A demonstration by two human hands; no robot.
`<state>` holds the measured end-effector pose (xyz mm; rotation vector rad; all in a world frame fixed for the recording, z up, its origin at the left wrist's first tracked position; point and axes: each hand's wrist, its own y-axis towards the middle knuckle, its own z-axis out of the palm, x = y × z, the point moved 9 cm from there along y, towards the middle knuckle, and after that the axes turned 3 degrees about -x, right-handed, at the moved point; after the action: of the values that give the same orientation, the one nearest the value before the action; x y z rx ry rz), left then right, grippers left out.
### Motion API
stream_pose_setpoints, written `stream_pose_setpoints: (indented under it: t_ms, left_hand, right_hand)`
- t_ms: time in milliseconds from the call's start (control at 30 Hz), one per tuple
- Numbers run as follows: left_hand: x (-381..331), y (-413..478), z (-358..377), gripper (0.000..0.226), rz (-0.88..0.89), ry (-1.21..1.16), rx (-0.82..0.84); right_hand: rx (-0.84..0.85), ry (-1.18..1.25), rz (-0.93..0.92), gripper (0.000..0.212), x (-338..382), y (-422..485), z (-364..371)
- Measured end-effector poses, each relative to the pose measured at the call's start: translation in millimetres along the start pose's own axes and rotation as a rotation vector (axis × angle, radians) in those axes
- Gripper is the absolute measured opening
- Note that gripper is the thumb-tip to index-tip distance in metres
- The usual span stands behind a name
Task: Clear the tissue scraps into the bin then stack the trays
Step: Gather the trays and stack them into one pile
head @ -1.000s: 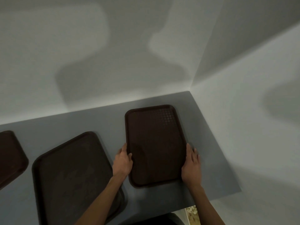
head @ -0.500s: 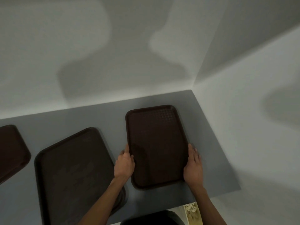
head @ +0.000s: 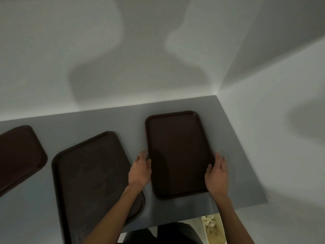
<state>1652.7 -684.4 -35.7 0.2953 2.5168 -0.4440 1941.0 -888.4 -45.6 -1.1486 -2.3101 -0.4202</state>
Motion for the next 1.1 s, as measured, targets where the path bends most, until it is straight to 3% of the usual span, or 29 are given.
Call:
stream_pose_setpoints:
  t_ms: [200, 333, 500, 600, 767, 833, 933, 1100]
  left_hand:
    - [47.5, -12.8, -83.6, 0.041, 0.121, -0.059, -0.224]
    - [112.1, -25.9, -132.6, 0.038, 0.082, -0.029, -0.309]
    - [206.3, -47.9, -172.5, 0.042, -0.053, 0.062, -0.33]
    - [255.2, -60.4, -179.2, 0.056, -0.156, 0.042, -0.289]
    - [293.6, -77.2, -175.7, 0.07, -0.295, -0.221, -0.179]
    - [305.0, -79.0, -172.5, 0.062, -0.316, -0.235, -0.109]
    - [322.1, -78.6, -172.6, 0.033, -0.321, -0.189, -0.056]
    - [319.8, -78.8, -186.3, 0.014, -0.213, -0.177, -0.095]
  right_hand:
    - [0.066, 0.138, -0.012, 0.047, 92.0, -36.8, 10.6]
    - [0.139, 0.219, -0.103, 0.039, 166.8, -77.4, 33.2]
    - [0.272, 0.212, -0.164, 0.04, 224.5, -131.0, 75.8]
    - [0.353, 0.079, -0.183, 0.044, 236.7, -158.3, 107.0]
    - [0.348, -0.139, -0.178, 0.049, 223.4, -190.3, 145.9]
    - [0.292, -0.188, -0.147, 0.042, 214.7, -199.6, 153.5]
    - [0.218, -0.219, -0.106, 0.03, 206.3, -210.9, 157.1]
    - [0.209, -0.137, -0.087, 0.023, 214.7, -222.8, 150.6]
